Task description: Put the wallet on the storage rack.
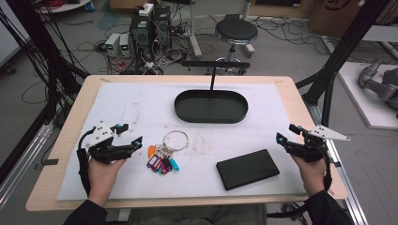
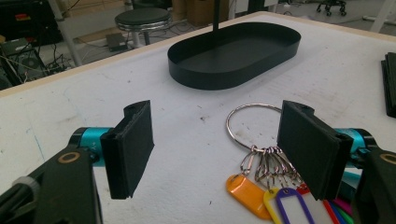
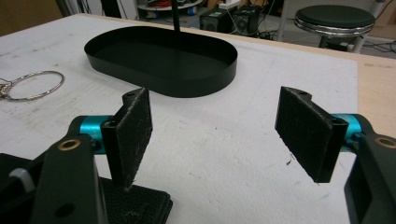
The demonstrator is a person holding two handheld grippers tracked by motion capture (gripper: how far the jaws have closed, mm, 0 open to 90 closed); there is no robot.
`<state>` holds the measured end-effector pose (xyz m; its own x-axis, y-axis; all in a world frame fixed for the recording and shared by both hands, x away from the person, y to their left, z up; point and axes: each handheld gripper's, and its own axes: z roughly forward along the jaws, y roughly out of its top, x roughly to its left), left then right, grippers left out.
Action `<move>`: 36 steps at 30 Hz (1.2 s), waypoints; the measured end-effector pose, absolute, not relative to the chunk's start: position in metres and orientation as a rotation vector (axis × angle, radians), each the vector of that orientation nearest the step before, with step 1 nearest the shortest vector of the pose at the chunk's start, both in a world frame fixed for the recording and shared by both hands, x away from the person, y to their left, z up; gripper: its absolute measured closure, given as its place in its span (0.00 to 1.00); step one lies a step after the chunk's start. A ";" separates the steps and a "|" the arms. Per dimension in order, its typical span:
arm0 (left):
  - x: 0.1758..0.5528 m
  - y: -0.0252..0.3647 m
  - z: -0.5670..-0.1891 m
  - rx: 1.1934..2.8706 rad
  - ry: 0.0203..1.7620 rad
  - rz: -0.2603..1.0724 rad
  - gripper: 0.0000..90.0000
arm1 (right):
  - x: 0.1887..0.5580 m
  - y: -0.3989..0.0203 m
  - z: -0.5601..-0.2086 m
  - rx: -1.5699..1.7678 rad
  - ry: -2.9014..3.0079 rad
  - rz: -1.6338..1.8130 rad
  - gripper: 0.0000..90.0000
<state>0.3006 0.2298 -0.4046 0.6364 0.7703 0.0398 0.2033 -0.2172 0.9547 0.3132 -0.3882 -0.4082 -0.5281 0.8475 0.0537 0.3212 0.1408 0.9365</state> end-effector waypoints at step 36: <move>0.295 0.225 -0.402 1.740 0.797 0.635 0.30 | 0.258 -0.392 -0.453 0.591 2.444 1.271 0.51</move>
